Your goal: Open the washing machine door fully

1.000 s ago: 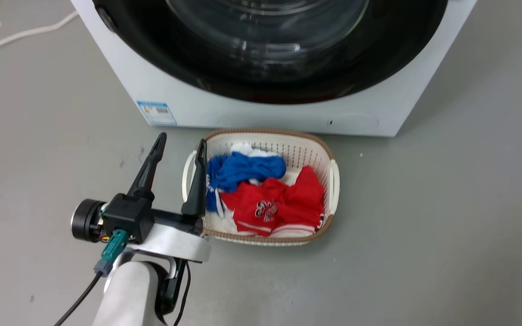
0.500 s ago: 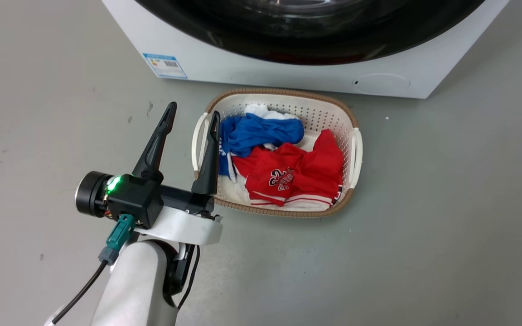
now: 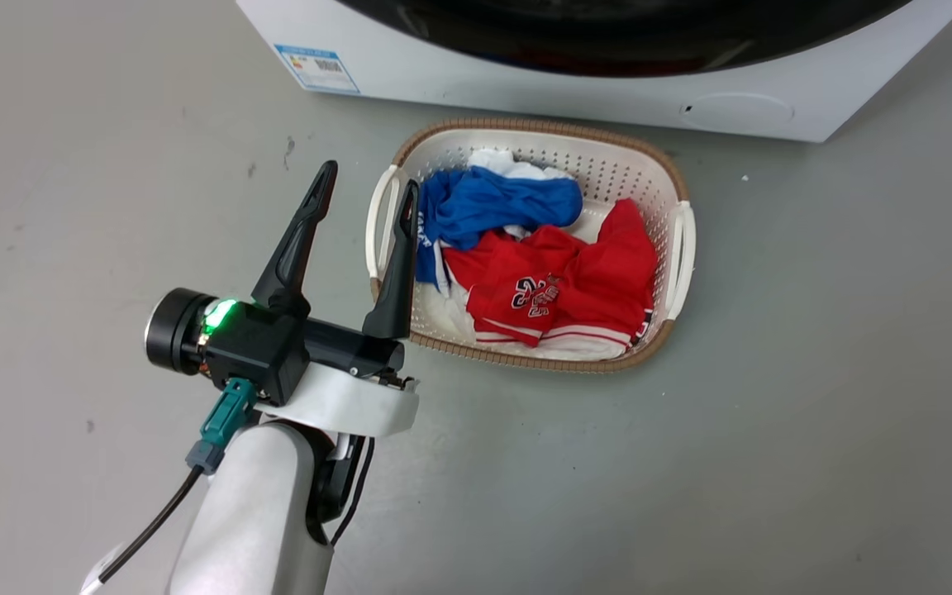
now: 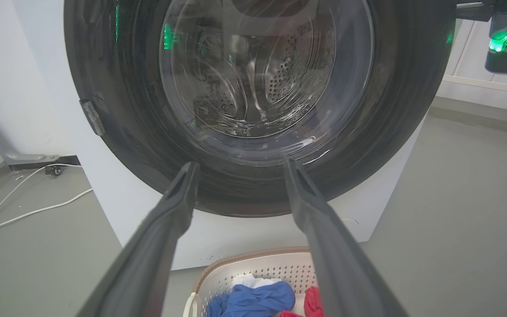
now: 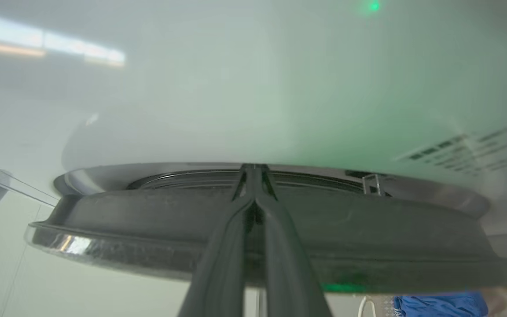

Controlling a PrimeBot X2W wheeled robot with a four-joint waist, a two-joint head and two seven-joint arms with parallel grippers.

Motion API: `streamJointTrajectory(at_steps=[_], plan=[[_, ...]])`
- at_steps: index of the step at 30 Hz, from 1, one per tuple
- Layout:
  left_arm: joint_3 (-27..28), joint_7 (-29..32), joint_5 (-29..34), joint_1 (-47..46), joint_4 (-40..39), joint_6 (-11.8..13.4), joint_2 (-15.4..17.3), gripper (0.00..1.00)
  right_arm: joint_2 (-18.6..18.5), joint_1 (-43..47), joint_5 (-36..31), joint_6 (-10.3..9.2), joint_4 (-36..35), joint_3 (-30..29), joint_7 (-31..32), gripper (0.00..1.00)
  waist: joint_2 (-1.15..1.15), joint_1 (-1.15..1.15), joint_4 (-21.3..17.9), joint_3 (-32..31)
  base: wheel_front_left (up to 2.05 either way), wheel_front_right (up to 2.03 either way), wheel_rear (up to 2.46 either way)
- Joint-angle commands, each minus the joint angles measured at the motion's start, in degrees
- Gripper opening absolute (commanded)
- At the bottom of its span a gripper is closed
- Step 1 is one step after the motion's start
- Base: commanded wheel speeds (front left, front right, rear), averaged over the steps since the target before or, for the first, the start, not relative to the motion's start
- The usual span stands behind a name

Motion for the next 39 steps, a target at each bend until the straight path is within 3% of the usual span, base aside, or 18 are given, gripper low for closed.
streamJointTrajectory(at_steps=[1,8,17,27,39], plan=[[-0.09,-0.15,0.01,-1.07,-0.27,0.23,-0.09,1.0,0.24,-0.83,-0.48,0.03,0.49,0.47,0.63,0.0,0.0,-0.01,0.32,0.65,0.0,0.0,0.0],[-0.8,-0.15,-0.67,-1.28,-0.33,0.92,-0.09,1.0,1.42,-2.84,-2.19,0.03,1.92,3.69,6.49,0.0,0.0,-0.01,0.71,1.39,0.0,0.0,0.0],[-1.18,-0.15,-0.51,-0.47,0.32,1.18,-0.07,1.0,0.19,2.1,-0.85,0.03,-1.47,4.89,15.83,0.0,0.0,-0.01,0.1,-0.98,0.0,0.0,0.0],[-0.81,-0.15,-0.86,3.32,2.06,0.45,-0.07,1.0,0.52,13.14,2.7,0.03,-7.89,6.35,26.65,0.0,0.0,-0.01,-1.29,-8.31,0.0,0.0,0.0],[0.14,-0.15,-0.13,10.5,4.82,-0.83,0.5,1.0,3.28,30.63,6.2,0.03,-22.14,9.47,29.22,0.0,0.0,-0.01,-2.95,-18.15,0.0,0.0,0.0]])
